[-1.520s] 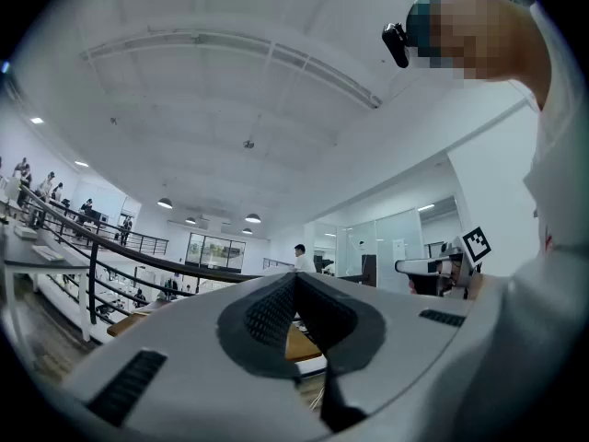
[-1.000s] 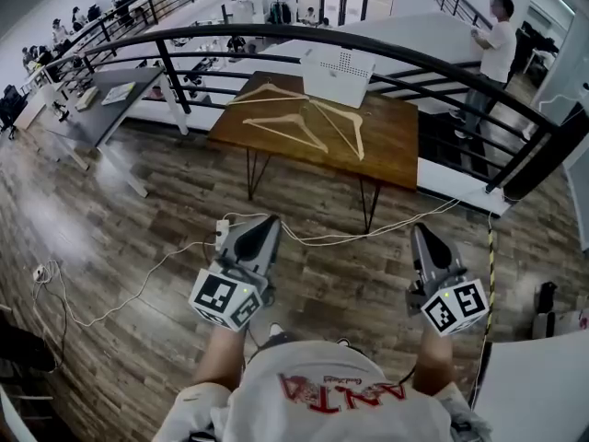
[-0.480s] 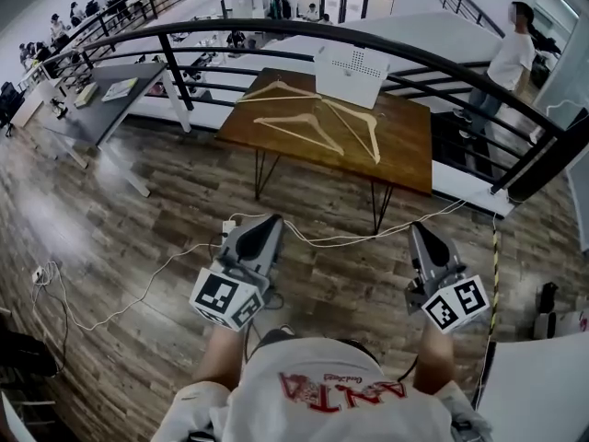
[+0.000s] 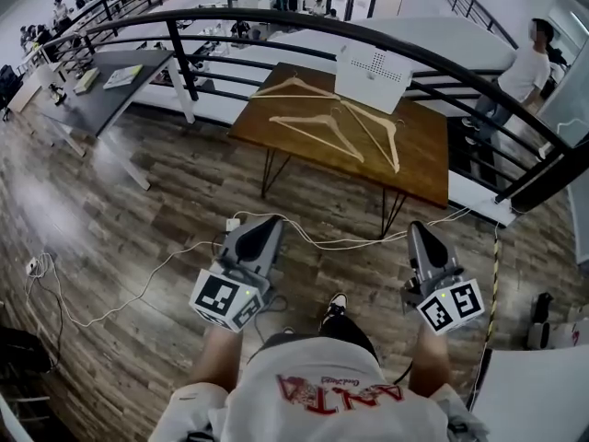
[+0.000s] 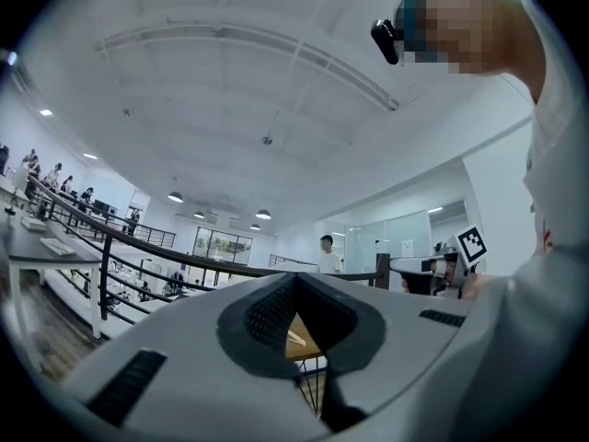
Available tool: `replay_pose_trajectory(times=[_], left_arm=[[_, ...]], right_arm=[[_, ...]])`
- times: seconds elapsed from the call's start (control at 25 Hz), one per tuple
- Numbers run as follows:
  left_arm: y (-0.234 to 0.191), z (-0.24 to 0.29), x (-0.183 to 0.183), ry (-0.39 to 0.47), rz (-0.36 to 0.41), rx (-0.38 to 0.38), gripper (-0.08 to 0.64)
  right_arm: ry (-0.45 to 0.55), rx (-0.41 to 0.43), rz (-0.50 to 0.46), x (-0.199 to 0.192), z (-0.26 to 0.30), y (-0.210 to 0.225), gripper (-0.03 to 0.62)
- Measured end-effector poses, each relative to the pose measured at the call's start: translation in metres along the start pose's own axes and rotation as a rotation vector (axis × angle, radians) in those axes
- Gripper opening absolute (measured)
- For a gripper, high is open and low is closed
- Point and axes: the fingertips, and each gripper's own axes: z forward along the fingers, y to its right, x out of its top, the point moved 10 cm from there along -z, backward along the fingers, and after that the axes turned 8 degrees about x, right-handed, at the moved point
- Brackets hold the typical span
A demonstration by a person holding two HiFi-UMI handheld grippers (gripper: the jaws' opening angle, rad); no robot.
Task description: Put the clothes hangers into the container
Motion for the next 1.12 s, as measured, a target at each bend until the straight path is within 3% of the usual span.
replay_pose_trajectory(times=[0.36,0.6,0.92,1.12], left_arm=[[-0.037,0.068,0.002,-0.004,0.014,0.023,0.009],[-0.035,0.137,0.012,-0.016,0.030,0.058,0.009],[-0.012,0.245,0.001,-0.047,0.037,0.078,0.009],[-0.013,0.294,-0.008,-0.092,0.032,0.071,0.009]], right_arm=[[-0.003,0.017,0.020,-0.010,0.066,0.060,-0.002],[-0.028,0.023,0.030,-0.002,0.100,0.131,-0.002],[-0.045,0.036,0.064,-0.007,0.124,0.246,-0.002],[-0.098,0.019,0.054,-0.019,0.147,0.288,-0.002]])
